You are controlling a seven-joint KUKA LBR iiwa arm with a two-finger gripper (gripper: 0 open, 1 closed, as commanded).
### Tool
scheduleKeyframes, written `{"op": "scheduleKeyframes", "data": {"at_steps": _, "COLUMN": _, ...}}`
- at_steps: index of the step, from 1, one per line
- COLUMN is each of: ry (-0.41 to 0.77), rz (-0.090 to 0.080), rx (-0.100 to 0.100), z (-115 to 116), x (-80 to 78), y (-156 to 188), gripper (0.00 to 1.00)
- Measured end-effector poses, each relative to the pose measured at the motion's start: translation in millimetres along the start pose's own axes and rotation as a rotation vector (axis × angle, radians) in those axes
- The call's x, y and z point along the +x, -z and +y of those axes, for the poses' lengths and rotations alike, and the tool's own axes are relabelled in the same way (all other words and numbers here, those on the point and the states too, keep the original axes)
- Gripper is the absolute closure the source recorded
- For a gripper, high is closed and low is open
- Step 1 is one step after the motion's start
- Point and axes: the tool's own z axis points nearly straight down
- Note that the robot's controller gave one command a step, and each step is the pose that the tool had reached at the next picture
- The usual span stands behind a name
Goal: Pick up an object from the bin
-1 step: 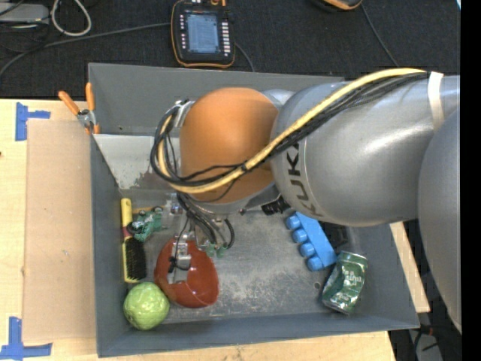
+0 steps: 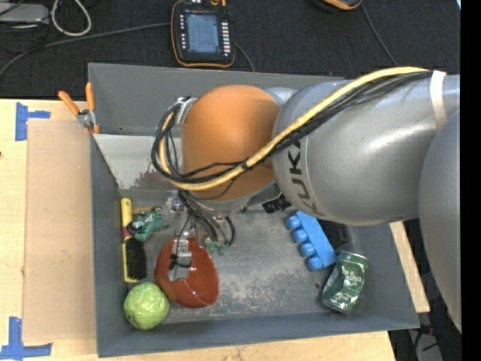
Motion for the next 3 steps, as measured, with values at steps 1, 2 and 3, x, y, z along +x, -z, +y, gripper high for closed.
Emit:
{"op": "scheduleKeyframes", "data": {"at_steps": 1, "ry": -0.256, "rz": 0.0, "rx": -0.001, "z": 4, "x": 29.1, "y": -97, "gripper": 0.0}}
{"op": "scheduleKeyframes", "data": {"at_steps": 2, "ry": -0.045, "rz": -0.007, "rx": -0.003, "z": 12, "x": -98.0, "y": -82, "gripper": 0.0}}
{"op": "scheduleKeyframes", "data": {"at_steps": 3, "ry": -0.599, "rz": 0.004, "rx": 0.003, "z": -29, "x": 37.4, "y": -101, "gripper": 0.0}}
